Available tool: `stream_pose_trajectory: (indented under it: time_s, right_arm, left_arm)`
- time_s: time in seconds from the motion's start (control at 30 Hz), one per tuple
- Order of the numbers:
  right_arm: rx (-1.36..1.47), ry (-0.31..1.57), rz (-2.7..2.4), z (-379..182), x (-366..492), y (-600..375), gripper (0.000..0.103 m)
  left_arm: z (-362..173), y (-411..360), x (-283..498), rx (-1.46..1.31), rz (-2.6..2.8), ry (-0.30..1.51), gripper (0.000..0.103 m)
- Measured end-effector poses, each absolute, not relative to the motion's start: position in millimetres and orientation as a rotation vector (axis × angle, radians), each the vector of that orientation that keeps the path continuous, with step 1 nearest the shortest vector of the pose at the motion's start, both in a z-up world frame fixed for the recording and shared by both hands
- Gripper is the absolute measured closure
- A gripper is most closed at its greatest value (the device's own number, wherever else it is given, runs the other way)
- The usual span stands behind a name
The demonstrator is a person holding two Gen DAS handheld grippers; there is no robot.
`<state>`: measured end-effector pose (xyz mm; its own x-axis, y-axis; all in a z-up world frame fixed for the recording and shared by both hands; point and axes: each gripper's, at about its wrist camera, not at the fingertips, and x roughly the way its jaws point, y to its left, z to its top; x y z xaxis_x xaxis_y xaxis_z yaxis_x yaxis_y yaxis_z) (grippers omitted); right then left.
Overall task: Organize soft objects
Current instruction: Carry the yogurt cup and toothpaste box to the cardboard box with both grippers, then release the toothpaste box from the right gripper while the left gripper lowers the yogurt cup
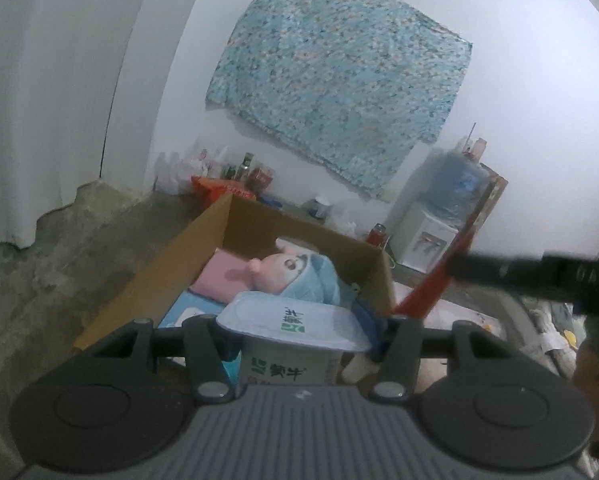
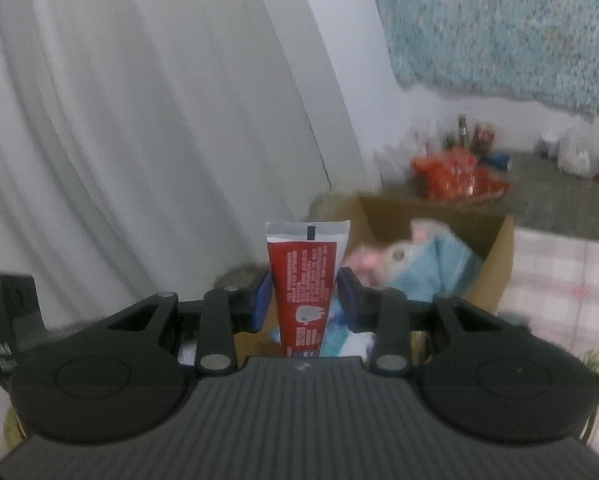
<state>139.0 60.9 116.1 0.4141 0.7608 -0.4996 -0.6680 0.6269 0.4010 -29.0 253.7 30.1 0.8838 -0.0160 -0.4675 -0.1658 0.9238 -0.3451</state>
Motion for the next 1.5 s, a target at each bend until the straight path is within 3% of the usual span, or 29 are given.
stream_pose_trajectory:
  time_s: [0.33, 0.5, 0.93, 1.2, 1.5]
  right_arm:
    - [-0.086, 0.959, 0.721, 56, 154, 101, 0.067]
    - [-0.138, 0.826, 0.658, 68, 150, 103, 0.058]
    - [0.013, 0.692, 0.607, 93, 130, 17, 0.058]
    - [0.131, 0.691, 0.545, 78, 110, -49, 0.056]
    - [0.198, 0.741, 0.482, 43, 114, -89, 0.052]
  left_arm:
    - [3, 275, -22, -0.437, 0.068, 0.527, 0.047]
    - [-1, 274, -18, -0.43, 0.061, 0.546, 0.047]
    - [-6, 258, 8, -0.425, 0.017, 0.647, 0.047]
    - [-31, 241, 67, -0.488, -0.003, 0.821, 0.047]
    - [-46, 208, 107, -0.404, 0.102, 0.803, 0.039]
